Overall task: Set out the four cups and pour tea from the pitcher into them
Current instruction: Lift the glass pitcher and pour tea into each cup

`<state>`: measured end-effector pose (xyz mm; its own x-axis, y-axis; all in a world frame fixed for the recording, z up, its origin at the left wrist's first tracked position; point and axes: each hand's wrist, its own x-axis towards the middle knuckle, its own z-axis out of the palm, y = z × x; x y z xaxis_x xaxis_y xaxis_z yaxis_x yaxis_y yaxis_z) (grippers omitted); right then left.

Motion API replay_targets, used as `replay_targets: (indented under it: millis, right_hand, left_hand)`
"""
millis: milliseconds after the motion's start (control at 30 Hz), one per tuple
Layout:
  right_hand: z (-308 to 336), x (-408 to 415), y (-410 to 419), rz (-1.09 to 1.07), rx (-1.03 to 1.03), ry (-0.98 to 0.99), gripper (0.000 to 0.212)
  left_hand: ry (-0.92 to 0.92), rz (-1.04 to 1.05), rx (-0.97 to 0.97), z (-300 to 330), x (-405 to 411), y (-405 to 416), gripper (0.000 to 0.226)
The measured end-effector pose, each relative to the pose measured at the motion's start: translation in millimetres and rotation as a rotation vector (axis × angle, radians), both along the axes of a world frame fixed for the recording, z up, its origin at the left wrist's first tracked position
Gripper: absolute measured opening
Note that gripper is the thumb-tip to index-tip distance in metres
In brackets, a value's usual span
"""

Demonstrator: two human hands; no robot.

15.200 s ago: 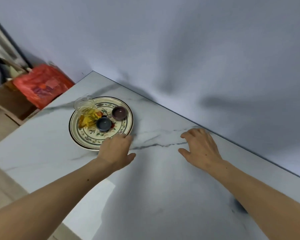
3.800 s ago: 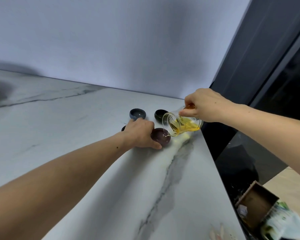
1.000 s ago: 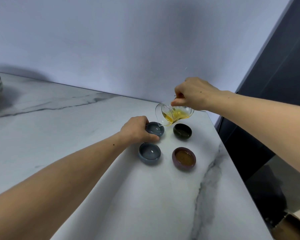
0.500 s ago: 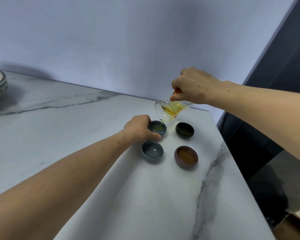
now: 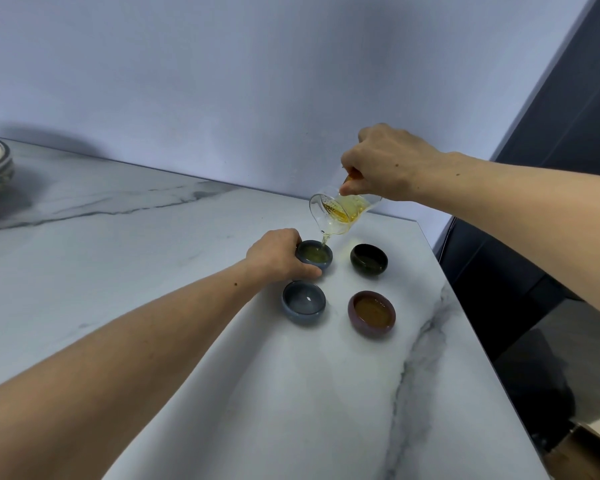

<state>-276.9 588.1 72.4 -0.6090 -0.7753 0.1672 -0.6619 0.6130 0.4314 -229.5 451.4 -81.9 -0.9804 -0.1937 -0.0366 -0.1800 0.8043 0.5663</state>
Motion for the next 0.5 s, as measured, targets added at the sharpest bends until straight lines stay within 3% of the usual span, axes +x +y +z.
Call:
replay_targets:
  millis: [500]
  right_hand:
    - [-21.4,-15.8,28.0,-0.127,-0.158,-0.195,0.037]
  left_hand:
    - [0.009,0.026,-0.002,-1.5,1.9,-1.4,0.067]
